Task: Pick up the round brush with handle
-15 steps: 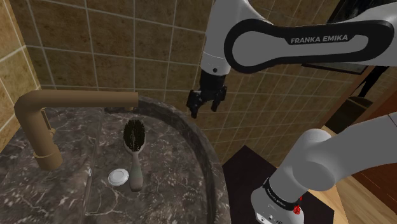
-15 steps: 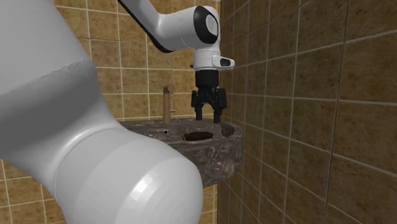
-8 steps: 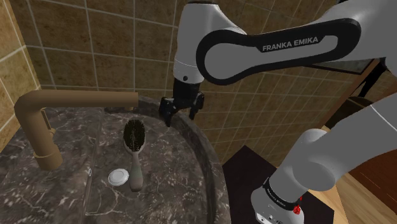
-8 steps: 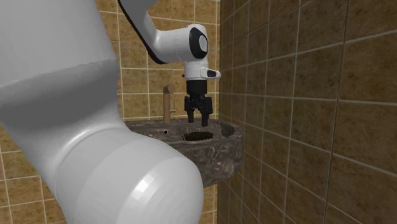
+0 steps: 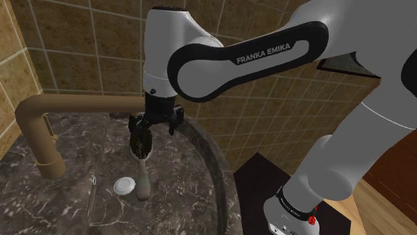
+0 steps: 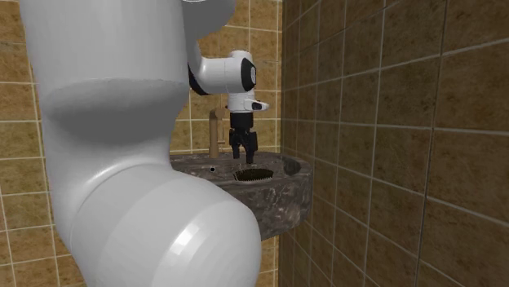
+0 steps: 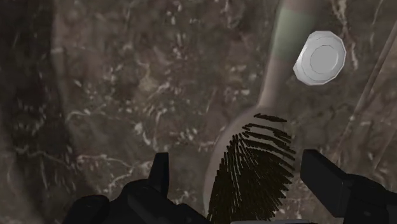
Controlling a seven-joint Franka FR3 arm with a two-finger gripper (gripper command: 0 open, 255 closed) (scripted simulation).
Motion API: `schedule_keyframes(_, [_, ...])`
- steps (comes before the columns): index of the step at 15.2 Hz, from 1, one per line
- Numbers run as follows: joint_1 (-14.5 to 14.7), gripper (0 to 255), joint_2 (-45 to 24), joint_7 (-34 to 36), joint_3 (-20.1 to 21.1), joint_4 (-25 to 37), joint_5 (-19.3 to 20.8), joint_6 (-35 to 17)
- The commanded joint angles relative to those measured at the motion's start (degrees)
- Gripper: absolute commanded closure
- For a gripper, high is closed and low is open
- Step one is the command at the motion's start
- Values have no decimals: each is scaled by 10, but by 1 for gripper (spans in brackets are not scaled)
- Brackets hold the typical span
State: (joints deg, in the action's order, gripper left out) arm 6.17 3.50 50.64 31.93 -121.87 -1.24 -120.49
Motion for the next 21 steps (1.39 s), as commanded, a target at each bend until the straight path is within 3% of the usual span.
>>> schedule_keyframes(1, [6,0,-52,43,13,39,32,-11])
schedule_keyframes(11, [15,0,-97,71,12,21,64,-68])
schedule_keyframes(12, [15,255,-96,71,12,21,64,-68])
schedule_keyframes(21, [16,255,-97,72,12,21,64,-68])
